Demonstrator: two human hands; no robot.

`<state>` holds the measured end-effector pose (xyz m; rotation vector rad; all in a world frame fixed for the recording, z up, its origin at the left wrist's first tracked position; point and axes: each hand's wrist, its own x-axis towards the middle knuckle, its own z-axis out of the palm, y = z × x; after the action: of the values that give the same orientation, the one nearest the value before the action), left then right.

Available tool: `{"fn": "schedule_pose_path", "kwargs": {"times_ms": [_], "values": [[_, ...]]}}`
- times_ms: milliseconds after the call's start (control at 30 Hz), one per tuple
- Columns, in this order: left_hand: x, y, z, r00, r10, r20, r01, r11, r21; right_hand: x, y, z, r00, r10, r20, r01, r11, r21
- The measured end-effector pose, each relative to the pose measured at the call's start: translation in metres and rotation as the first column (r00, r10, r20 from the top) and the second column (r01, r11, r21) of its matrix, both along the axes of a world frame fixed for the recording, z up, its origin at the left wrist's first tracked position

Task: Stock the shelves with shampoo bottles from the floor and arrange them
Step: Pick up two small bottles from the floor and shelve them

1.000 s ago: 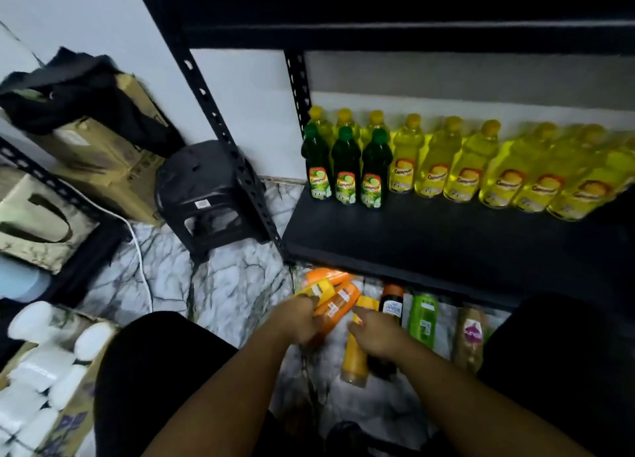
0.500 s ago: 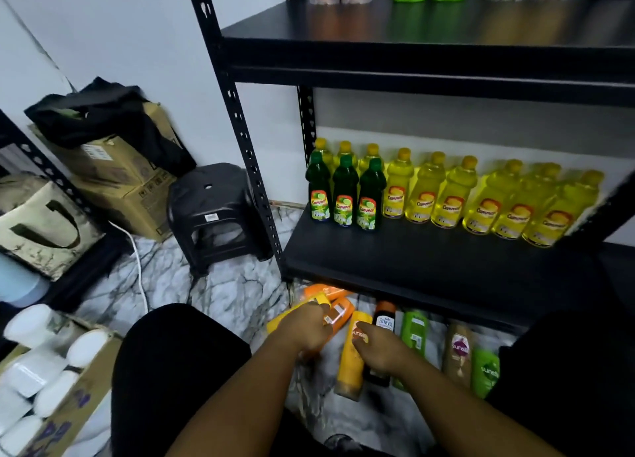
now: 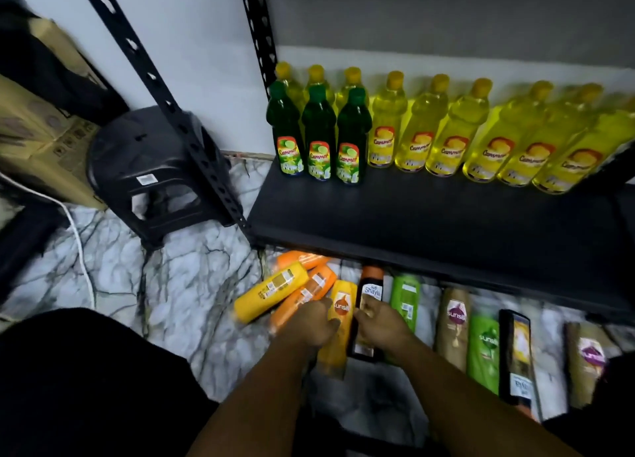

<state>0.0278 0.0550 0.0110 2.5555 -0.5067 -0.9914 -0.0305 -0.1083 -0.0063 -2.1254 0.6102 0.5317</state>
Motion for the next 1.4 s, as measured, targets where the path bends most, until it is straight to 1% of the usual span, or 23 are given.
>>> {"fn": "schedule_pose_path", "kwargs": {"times_ms": [67, 167, 233, 300, 333, 433, 467, 533, 600, 667, 767, 833, 867, 933, 967, 1033, 1067, 1133, 1167, 1200, 1233, 1300, 1400], "values": [[-0.004, -0.006, -0.02, 1.0, 0.001, 0.006, -0.001, 0.999, -0.032, 0.008, -0.004, -0.013, 1.0, -0.027, -0.004, 0.027, 1.0, 0.0], [-0.005, -0.014, -0.04, 1.0, 0.026, -0.006, -0.026, 0.999, -0.025, 0.018, -0.004, -0.04, 0.989, -0.148, -0.012, 0.148, 0.988, 0.041], [-0.005, -0.017, -0.052, 0.994, 0.1, -0.04, -0.101, 0.995, -0.022, 0.026, -0.003, -0.057, 0.963, -0.268, -0.015, 0.269, 0.959, 0.087], [-0.003, -0.02, -0.063, 0.982, 0.179, -0.057, -0.181, 0.983, -0.025, 0.034, -0.002, -0.069, 0.938, -0.344, -0.042, 0.346, 0.936, 0.061], [-0.001, -0.021, -0.067, 0.974, 0.207, -0.086, -0.21, 0.978, -0.02, 0.037, -0.002, -0.072, 0.933, -0.353, -0.065, 0.355, 0.935, 0.024], [0.0, -0.024, -0.081, 0.945, 0.278, -0.174, -0.277, 0.96, 0.031, 0.041, -0.002, -0.086, 0.94, -0.326, -0.098, 0.319, 0.944, -0.081], [0.0, -0.024, -0.084, 0.947, 0.273, -0.172, -0.268, 0.962, 0.051, 0.04, -0.002, -0.089, 0.945, -0.303, -0.122, 0.292, 0.951, -0.106], [-0.004, -0.024, -0.092, 0.955, 0.271, -0.117, -0.265, 0.962, 0.068, 0.033, -0.001, -0.097, 0.953, -0.24, -0.183, 0.216, 0.966, -0.143], [-0.007, -0.021, -0.097, 0.949, 0.296, -0.11, -0.292, 0.955, 0.045, 0.029, -0.001, -0.102, 0.953, -0.164, -0.256, 0.125, 0.979, -0.163], [-0.007, -0.016, -0.103, 0.93, 0.338, -0.144, -0.337, 0.941, 0.035, 0.024, 0.0, -0.105, 0.941, -0.114, -0.317, 0.081, 0.99, -0.116], [-0.007, -0.007, -0.11, 0.884, 0.4, -0.242, -0.409, 0.912, 0.012, 0.011, 0.005, -0.119, 0.914, -0.189, -0.36, 0.212, 0.977, 0.023], [-0.009, -0.002, -0.108, 0.863, 0.41, -0.295, -0.433, 0.901, -0.013, -0.001, 0.008, -0.134, 0.881, -0.321, -0.348, 0.385, 0.914, 0.131], [-0.01, 0.0, -0.105, 0.863, 0.402, -0.307, -0.428, 0.904, -0.018, -0.005, 0.01, -0.13, 0.862, -0.384, -0.33, 0.455, 0.874, 0.17], [-0.012, 0.001, -0.097, 0.863, 0.387, -0.325, -0.427, 0.902, -0.061, -0.01, 0.011, -0.117, 0.821, -0.479, -0.309, 0.552, 0.804, 0.22], [-0.012, 0.0, -0.092, 0.861, 0.39, -0.325, -0.438, 0.895, -0.087, -0.012, 0.01, -0.11, 0.814, -0.501, -0.294, 0.572, 0.779, 0.257], [-0.006, -0.005, -0.076, 0.874, 0.39, -0.289, -0.451, 0.873, -0.185, -0.009, 0.007, -0.088, 0.828, -0.507, -0.241, 0.561, 0.747, 0.357], [-0.001, -0.007, -0.067, 0.892, 0.377, -0.249, -0.433, 0.871, -0.232, -0.006, 0.005, -0.076, 0.846, -0.49, -0.209, 0.531, 0.752, 0.391], [0.011, -0.009, -0.051, 0.944, 0.302, -0.133, -0.329, 0.892, -0.311, 0.003, 0.0, -0.047, 0.901, -0.407, -0.15, 0.429, 0.786, 0.445], [0.016, -0.009, -0.042, 0.958, 0.268, -0.106, -0.288, 0.895, -0.34, 0.006, -0.001, -0.036, 0.921, -0.371, -0.12, 0.382, 0.797, 0.467], [0.019, -0.008, -0.027, 0.958, 0.26, -0.118, -0.286, 0.896, -0.341, 0.009, -0.003, -0.022, 0.937, -0.338, -0.088, 0.336, 0.805, 0.489], [0.021, -0.007, -0.015, 0.944, 0.273, -0.186, -0.321, 0.887, -0.333, 0.009, -0.004, -0.013, 0.943, -0.328, -0.059, 0.312, 0.808, 0.5], [0.021, -0.004, 0.001, 0.918, 0.31, -0.249, -0.38, 0.866, -0.324, 0.006, -0.006, 0.001, 0.948, -0.317, 0.008, 0.275, 0.835, 0.477], [0.014, -0.002, 0.019, 0.891, 0.344, -0.296, -0.437, 0.827, -0.354, -0.007, -0.005, 0.019, 0.943, -0.321, 0.087, 0.26, 0.874, 0.41]]}}
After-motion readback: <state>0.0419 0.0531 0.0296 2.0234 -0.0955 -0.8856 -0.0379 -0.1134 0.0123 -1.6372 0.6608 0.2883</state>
